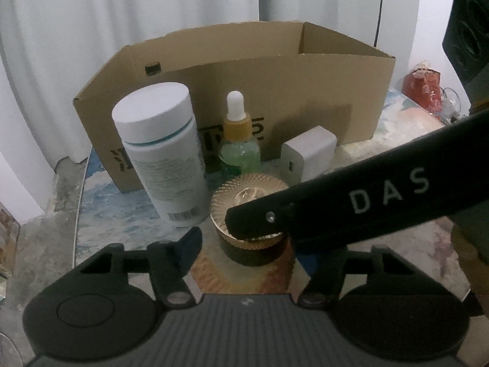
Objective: Organize rigid objects
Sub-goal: 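Close the right gripper on the gold-lidded dark jar, then lift the gold-lidded jar with the right gripper and carry it toward the box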
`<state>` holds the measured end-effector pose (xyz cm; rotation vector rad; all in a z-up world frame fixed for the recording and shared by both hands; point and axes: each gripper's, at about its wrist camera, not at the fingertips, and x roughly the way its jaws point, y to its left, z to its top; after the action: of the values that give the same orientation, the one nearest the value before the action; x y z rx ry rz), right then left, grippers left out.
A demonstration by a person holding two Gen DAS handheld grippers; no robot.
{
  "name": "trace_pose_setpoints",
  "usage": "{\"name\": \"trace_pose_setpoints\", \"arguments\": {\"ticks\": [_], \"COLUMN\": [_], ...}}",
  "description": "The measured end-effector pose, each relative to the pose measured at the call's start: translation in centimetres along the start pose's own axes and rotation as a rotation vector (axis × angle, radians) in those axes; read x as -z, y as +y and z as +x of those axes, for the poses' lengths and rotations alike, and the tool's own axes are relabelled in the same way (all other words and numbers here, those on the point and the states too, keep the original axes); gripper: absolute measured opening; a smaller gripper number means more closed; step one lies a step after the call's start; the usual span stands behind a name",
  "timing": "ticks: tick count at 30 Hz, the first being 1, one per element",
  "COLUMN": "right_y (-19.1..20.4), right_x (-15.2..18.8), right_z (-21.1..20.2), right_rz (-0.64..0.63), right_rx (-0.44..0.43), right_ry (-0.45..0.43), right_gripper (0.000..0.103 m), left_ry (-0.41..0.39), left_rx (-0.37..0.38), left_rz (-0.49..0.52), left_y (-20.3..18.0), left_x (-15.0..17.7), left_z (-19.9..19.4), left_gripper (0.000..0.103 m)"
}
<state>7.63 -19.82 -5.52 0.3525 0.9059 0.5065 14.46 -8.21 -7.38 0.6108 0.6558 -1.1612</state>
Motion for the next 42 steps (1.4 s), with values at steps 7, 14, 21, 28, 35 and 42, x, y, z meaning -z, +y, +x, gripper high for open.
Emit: {"name": "trace_pose_setpoints", "arguments": {"ticks": [7,14,21,28,35,42], "right_y": [-0.3,-0.4,-0.5,-1.0,-1.1,-1.0], "right_x": [-0.1,0.5,2.3,2.4,2.4,2.4], "right_z": [0.3,-0.4,-1.9,-2.0,-1.8,-1.7], "right_rz": [0.016,0.038,0.049,0.082,0.089,0.086], "right_rx": [-0.001,-0.005,-0.010,-0.023,-0.027,-0.026], "right_ry": [-0.003,0.023,0.036,0.035,0.036,0.037], "right_gripper": [0.048,0.047,0.048,0.048,0.049,0.049], "left_ry": [0.012,0.053,0.081,0.081,0.084,0.077], "left_rx": [0.006,0.024,0.045,0.043,0.043,0.046], "left_rz": [-0.009,-0.022,-0.027,-0.023,-0.036,-0.042], "left_y": [-0.2,-1.0,-1.9,-2.2,-1.9,-1.8], "left_x": [-0.4,0.0,0.4,0.5,0.6,0.8], "left_z": [0.2,-0.7,-1.5,-1.7,-1.1,-1.2], "left_gripper": [0.055,0.055,0.055,0.056,0.056,0.056]}}
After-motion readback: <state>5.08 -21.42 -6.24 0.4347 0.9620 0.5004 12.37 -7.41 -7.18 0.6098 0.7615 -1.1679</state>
